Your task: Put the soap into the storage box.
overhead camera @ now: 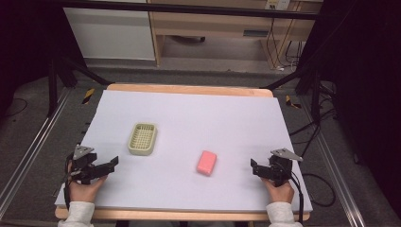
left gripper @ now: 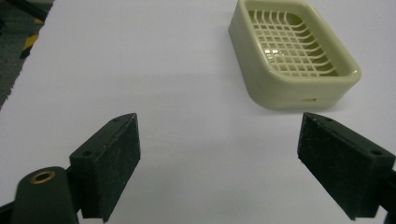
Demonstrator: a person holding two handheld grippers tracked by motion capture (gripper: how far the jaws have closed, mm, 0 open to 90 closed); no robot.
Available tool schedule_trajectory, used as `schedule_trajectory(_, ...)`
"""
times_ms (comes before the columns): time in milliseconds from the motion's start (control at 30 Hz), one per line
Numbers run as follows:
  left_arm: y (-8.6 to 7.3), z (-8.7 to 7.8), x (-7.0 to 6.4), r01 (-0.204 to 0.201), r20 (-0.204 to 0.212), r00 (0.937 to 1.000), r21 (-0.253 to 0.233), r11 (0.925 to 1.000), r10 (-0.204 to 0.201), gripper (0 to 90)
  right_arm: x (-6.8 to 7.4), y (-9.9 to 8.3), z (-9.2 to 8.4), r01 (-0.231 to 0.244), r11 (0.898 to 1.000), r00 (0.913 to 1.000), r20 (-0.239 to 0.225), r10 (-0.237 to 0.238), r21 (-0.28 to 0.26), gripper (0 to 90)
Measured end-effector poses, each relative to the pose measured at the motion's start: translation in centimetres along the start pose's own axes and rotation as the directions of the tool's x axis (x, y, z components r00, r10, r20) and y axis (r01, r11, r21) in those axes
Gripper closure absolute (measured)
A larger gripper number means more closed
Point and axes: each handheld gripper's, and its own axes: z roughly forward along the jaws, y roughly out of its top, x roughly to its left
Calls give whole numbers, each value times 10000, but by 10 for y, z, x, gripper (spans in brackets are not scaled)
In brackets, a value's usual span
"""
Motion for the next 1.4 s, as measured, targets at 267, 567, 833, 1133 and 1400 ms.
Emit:
schedule_trajectory(267, 6, -4, -16, -254, 300, 9992, -108, 9996, 257, 143, 10, 1, -5, 245, 9995, 9997, -91, -247, -195, 78)
schedule_trajectory(567, 9, -6, -32, -549, 632, 9965, -119, 9984, 555, 158, 11, 2, -7, 343, 9989, 9993, 167, -338, -324, 81)
schedule_trajectory(833, 12, -5, -45, -804, 856, 9930, -179, 9966, 816, 167, 10, 2, -7, 260, 9992, 9995, 168, -255, -292, 77)
schedule_trajectory(1133, 16, -7, -52, -832, 968, 9916, -310, 9961, 858, 181, 11, 2, -7, 250, 9991, 9995, 188, -243, -349, 77)
schedule_trajectory(1400, 23, -8, -57, -948, 1065, 9894, -415, 9946, 987, 189, 10, 3, -7, 158, 9992, 9997, 215, -150, -359, 77)
